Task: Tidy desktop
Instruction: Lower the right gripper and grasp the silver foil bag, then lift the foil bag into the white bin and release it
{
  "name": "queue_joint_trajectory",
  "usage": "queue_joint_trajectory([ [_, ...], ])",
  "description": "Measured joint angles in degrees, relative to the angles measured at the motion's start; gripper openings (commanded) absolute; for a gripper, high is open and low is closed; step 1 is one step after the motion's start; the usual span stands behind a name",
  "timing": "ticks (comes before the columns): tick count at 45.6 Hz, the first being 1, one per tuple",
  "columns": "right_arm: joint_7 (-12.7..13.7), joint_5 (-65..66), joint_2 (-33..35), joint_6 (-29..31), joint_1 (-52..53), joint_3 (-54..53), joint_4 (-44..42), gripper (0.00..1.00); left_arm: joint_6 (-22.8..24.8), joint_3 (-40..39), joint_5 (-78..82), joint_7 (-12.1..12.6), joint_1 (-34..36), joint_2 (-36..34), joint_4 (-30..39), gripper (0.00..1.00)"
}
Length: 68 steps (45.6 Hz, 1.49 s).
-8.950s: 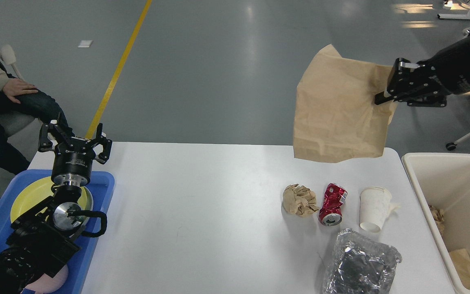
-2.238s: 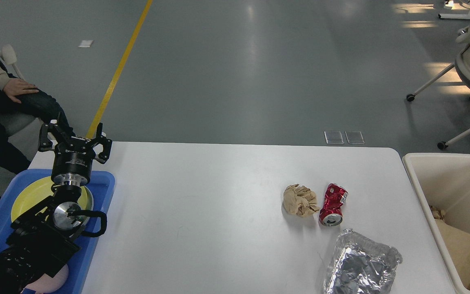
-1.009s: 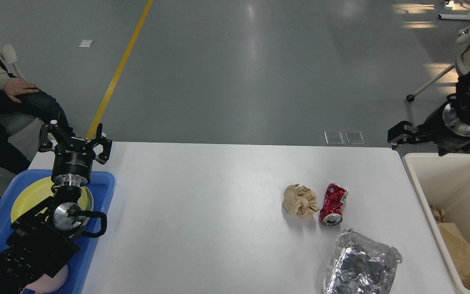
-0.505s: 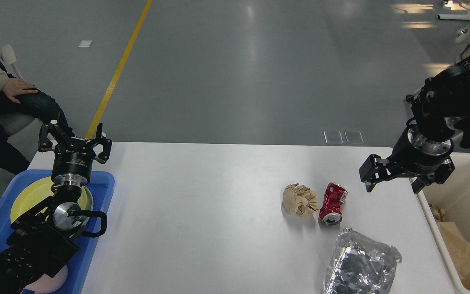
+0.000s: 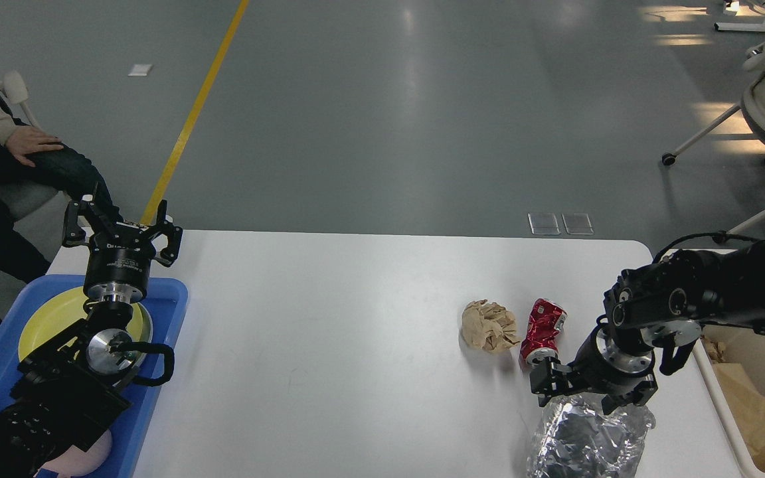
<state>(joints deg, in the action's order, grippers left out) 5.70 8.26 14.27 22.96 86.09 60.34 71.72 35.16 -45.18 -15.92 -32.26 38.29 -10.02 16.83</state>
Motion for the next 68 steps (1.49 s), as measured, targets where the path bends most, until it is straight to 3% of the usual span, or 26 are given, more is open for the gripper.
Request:
queue_joint_trajectory([
  [16,0.03,0.01,-2.76,-3.18,-6.39,-1.81,-4.83,1.0,0.0,0.0,0.02,0.0,0.0,0.0,0.02,0.96],
  [19,0.02,0.0,-3.01,-4.67,-7.18,-1.81,-5.08,0.96,0.0,0.0,0.02,0.0,-0.01,0.0,0.02,0.96],
  [22,0.02,0.01,-3.07,-5.86,-7.79,-1.82,-5.18,0.8,0.0,0.0,0.02,0.0,0.0,0.0,0.02,0.96],
  [23,0.02,0.0,-3.09,-6.23,-8.01,-1.83,-5.19,0.69,0.0,0.0,0.02,0.0,-0.01,0.0,0.02,0.96],
  [24,0.03,0.0,-3.09,-6.49,-8.15,-1.83,-5.19,0.48,0.0,0.0,0.02,0.0,-0.01,0.0,0.02,0.96],
  [26,0.02,0.01,-3.11,-7.12,-8.43,-1.86,-5.18,0.41,0.0,0.0,0.02,0.0,-0.01,0.0,0.02,0.96],
  [30,0.02,0.18,-3.11,-7.4,-8.64,-1.85,-4.99,0.4,0.0,0.0,0.02,0.0,-0.01,0.0,0.02,0.96],
  [33,0.0,0.3,-3.05,-7.59,-9.04,-1.76,-4.99,0.34,0.0,0.0,0.02,0.0,-0.01,0.0,0.04,0.96],
  [39,-0.06,0.34,-2.87,-7.73,-9.5,-1.72,-5.09,0.0,0.0,0.0,0.02,0.0,-0.01,0.0,0.05,0.96],
  [57,0.01,0.64,-2.17,-7.15,-8.16,-0.52,-4.83,0.0,0.0,0.0,0.02,0.0,0.0,0.0,-0.01,0.96],
  [68,0.1,0.4,3.38,-7.83,1.8,2.93,-3.01,0.0,0.0,0.0,0.0,0.0,0.0,0.0,-0.03,0.96],
])
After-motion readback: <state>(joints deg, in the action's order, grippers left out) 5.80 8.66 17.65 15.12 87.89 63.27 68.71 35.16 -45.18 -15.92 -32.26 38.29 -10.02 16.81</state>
